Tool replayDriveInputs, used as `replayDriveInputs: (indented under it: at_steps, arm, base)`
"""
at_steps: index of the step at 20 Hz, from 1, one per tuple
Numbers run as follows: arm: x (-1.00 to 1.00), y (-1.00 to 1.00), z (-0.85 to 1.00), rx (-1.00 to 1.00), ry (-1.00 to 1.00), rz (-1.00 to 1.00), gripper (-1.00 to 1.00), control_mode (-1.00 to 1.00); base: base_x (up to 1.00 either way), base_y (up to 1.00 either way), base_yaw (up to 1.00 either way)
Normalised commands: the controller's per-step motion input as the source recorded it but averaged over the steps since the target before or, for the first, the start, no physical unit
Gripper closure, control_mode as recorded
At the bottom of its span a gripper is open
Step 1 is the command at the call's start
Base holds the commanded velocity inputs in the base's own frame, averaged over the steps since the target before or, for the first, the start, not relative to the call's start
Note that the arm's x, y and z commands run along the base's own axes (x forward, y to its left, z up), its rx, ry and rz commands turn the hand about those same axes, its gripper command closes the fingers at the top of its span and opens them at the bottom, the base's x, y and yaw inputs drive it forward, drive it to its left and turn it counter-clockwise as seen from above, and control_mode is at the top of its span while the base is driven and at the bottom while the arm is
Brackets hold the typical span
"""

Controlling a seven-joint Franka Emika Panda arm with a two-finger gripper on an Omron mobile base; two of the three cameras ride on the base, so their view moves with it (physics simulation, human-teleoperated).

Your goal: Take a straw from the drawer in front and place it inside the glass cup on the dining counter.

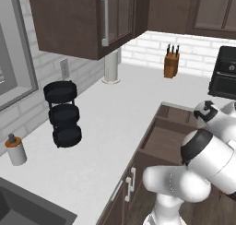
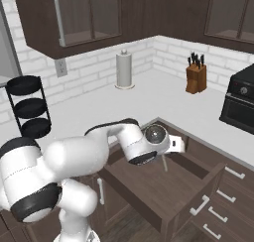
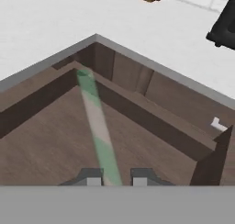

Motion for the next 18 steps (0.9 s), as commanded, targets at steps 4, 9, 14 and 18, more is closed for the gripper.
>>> replayDriveInputs:
  at_steps: [4, 9, 14, 18]
  arm:
    - [-0.17, 0.0, 0.88, -0.05, -0.03, 0.0, 1.0, -1.0]
    - [-0.09, 0.05, 0.72, -0.06, 0.0, 0.0, 1.0, -1.0]
    - [-0.03, 0.26, 0.32, -0.09, 0.08, 0.0, 1.0, -1.0]
    - [0.0, 0.1, 0.0, -0.04, 0.01, 0.0, 1.0, -1.0]
  base:
    - [0.0, 0.0, 0.0]
    - [0.0, 0.0, 0.0]
    - [0.0, 0.0, 0.0]
    - [0.0, 0.0, 0.0]
